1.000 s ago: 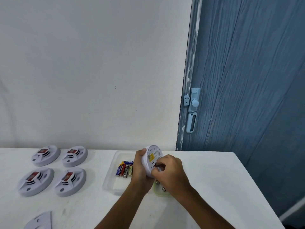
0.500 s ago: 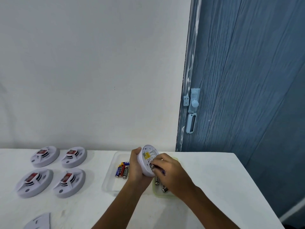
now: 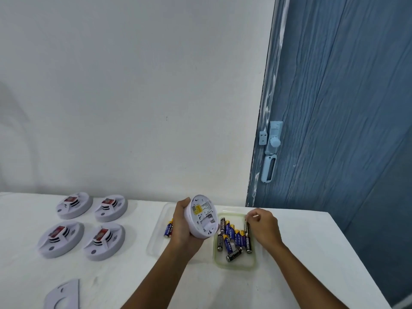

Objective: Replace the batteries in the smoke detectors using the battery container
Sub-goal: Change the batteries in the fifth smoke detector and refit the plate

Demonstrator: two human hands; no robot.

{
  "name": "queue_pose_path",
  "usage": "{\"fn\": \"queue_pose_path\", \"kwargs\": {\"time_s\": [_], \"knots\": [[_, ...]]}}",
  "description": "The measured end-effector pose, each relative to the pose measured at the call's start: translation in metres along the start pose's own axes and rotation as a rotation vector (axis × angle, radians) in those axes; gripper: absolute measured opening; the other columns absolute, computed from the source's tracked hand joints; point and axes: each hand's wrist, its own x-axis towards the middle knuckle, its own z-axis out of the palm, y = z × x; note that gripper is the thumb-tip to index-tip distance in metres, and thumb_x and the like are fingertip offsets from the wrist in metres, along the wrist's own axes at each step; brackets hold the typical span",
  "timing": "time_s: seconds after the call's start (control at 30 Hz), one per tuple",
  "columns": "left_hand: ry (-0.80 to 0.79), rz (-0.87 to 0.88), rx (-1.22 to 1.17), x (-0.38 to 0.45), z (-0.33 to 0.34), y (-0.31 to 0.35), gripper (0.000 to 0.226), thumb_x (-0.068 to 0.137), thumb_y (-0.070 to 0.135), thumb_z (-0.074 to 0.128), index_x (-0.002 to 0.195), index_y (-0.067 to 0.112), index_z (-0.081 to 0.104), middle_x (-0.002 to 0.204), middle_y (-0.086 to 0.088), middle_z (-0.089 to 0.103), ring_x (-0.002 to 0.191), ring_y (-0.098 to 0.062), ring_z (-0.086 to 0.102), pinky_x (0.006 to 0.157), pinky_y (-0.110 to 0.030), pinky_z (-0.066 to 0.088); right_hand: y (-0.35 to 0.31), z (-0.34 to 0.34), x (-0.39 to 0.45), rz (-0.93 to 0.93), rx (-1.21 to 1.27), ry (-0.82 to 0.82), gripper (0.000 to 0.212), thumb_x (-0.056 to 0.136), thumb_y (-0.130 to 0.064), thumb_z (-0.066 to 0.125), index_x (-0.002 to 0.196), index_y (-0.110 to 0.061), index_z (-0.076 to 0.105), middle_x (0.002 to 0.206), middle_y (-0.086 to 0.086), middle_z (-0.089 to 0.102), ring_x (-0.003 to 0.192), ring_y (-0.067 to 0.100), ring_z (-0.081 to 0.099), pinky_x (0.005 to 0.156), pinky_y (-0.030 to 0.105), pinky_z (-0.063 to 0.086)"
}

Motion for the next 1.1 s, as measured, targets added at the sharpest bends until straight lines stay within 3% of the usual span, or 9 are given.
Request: {"fn": "queue_pose_path", "kwargs": {"time_s": [0.1, 0.23, 0.37, 0.47, 0.57, 0.63, 0.73, 0.87, 1.1], "knots": [[0.014, -0.012, -0.020, -0.005, 0.000, 0.004, 0.047, 0.074, 0.045, 0.055, 0.106, 0.011, 0.062, 0.101, -0.013, 0.061, 0.099, -0.030, 0.054, 0.097, -0.046, 0.039, -0.002, -0.002, 0.000, 0.012, -0.046, -0.054, 0.015, 0.089, -0.008, 0.057, 0.088, -0.015, 0.070, 0.092, 0.002, 0.069, 0.090, 0.020, 0.063, 0.079, 0.029, 0.050], [0.004, -0.027, -0.073, -0.017, -0.003, 0.015, 0.039, 0.081, 0.044, 0.053, 0.100, 0.012, 0.064, 0.099, -0.014, 0.063, 0.100, -0.031, 0.054, 0.103, -0.049, 0.034, -0.012, -0.009, -0.015, -0.033, -0.003, -0.080, 0.018, 0.087, -0.003, 0.057, 0.090, -0.015, 0.070, 0.092, 0.000, 0.067, 0.088, 0.015, 0.062, 0.078, 0.025, 0.047], [-0.030, 0.018, -0.073, -0.033, -0.013, 0.032, 0.044, 0.081, 0.045, 0.051, 0.104, 0.010, 0.064, 0.104, -0.015, 0.064, 0.102, -0.034, 0.054, 0.092, -0.050, 0.041, -0.036, -0.004, -0.038, -0.134, 0.068, -0.128, 0.020, 0.087, -0.003, 0.058, 0.088, -0.019, 0.069, 0.084, -0.012, 0.064, 0.080, 0.004, 0.059, 0.072, 0.019, 0.048], [-0.053, 0.084, -0.067, -0.046, -0.027, 0.047, 0.045, 0.075, 0.043, 0.056, 0.101, 0.009, 0.067, 0.104, -0.017, 0.064, 0.100, -0.036, 0.056, 0.086, -0.047, 0.044, -0.061, 0.011, -0.053, -0.226, 0.085, -0.191, 0.020, 0.088, -0.003, 0.056, 0.088, -0.019, 0.069, 0.080, -0.011, 0.064, 0.070, 0.006, 0.060, 0.063, 0.015, 0.047], [-0.062, 0.124, -0.047, -0.057, -0.043, 0.067, 0.055, 0.049, 0.037, 0.082, 0.096, 0.009, 0.074, 0.109, -0.018, 0.065, 0.102, -0.037, 0.058, 0.086, -0.046, 0.047, -0.087, 0.034, -0.063, -0.299, 0.090, -0.282, 0.023, 0.088, -0.002, 0.053, 0.086, -0.020, 0.067, 0.078, 0.001, 0.067, 0.067, 0.020, 0.066, 0.061, 0.022, 0.050], [-0.051, 0.132, -0.037, -0.060, -0.054, 0.081, 0.061, 0.040, 0.036, 0.086, 0.093, 0.009, 0.076, 0.109, -0.019, 0.066, 0.104, -0.037, 0.057, 0.091, -0.049, 0.043, -0.101, 0.052, -0.064, -0.361, -0.018, -0.321, 0.024, 0.087, -0.001, 0.052, 0.091, -0.014, 0.071, 0.083, 0.005, 0.068, 0.077, 0.021, 0.067, 0.065, 0.022, 0.049], [-0.039, 0.149, -0.034, -0.064, -0.064, 0.099, 0.042, 0.062, 0.043, 0.067, 0.086, 0.010, 0.077, 0.100, -0.017, 0.068, 0.100, -0.036, 0.057, 0.097, -0.051, 0.037, -0.112, 0.081, -0.063, -0.430, -0.260, -0.326, 0.029, 0.084, -0.001, 0.049, 0.098, -0.011, 0.072, 0.099, 0.006, 0.070, 0.092, 0.023, 0.064, 0.071, 0.022, 0.042], [-0.016, 0.130, -0.066, -0.065, -0.075, 0.113, 0.043, 0.073, 0.046, 0.055, 0.085, 0.010, 0.076, 0.101, -0.016, 0.068, 0.100, -0.035, 0.057, 0.095, -0.052, 0.038, -0.121, 0.113, -0.060, -0.498, -0.585, -0.354, 0.028, 0.079, -0.002, 0.051, 0.101, -0.011, 0.067, 0.103, 0.007, 0.066, 0.102, 0.029, 0.055, 0.082, 0.033, 0.036], [0.016, 0.074, -0.130, -0.061, -0.074, 0.121, 0.043, 0.070, 0.044, 0.058, 0.095, 0.010, 0.069, 0.096, -0.017, 0.067, 0.096, -0.035, 0.057, 0.091, -0.050, 0.039, -0.123, 0.150, -0.058, -0.486, -0.713, -0.450, 0.018, 0.078, -0.010, 0.063, 0.095, -0.005, 0.062, 0.103, 0.014, 0.059, 0.101, 0.031, 0.053, 0.067, 0.031, 0.037]]}}
